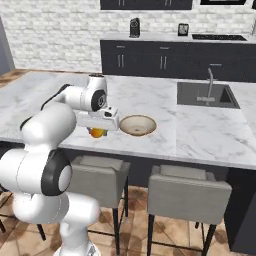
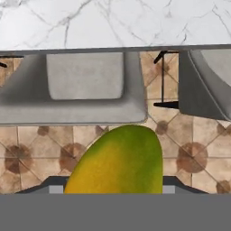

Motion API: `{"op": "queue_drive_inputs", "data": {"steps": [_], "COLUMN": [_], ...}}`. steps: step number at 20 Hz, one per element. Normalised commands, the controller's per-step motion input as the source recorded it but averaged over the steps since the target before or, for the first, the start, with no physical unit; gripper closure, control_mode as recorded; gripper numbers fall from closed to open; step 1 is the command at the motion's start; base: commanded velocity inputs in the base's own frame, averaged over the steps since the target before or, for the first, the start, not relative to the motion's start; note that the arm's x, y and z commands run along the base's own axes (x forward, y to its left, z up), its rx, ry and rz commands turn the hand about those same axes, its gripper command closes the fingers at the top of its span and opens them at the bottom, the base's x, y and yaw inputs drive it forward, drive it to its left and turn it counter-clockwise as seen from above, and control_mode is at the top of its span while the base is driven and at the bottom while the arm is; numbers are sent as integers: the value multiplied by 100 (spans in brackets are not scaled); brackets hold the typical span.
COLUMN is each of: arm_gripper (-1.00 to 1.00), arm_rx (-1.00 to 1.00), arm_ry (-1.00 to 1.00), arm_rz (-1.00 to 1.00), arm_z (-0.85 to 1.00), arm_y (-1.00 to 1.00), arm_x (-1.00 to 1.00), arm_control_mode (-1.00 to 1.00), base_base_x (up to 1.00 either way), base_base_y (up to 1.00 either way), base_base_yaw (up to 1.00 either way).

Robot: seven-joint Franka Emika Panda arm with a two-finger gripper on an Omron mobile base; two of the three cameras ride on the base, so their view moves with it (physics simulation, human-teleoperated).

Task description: Take the fruits from the plate on the dining counter and place two fruits in each bowl.

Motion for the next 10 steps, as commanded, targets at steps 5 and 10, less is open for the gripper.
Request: {"op": "queue_drive_inputs", "data": {"steps": [5,10], "arm_gripper": [100,100], "arm_rx": [0,0], "arm_ry": [0,0], "arm_rz": [0,0], "arm_z": [0,0], "arm_y": [0,0], "arm_x": [0,0], "arm_control_mode": [100,100], "base_base_x": [31,39], "base_base_y": [-62,-45], "base_base_yaw": [0,0]}}
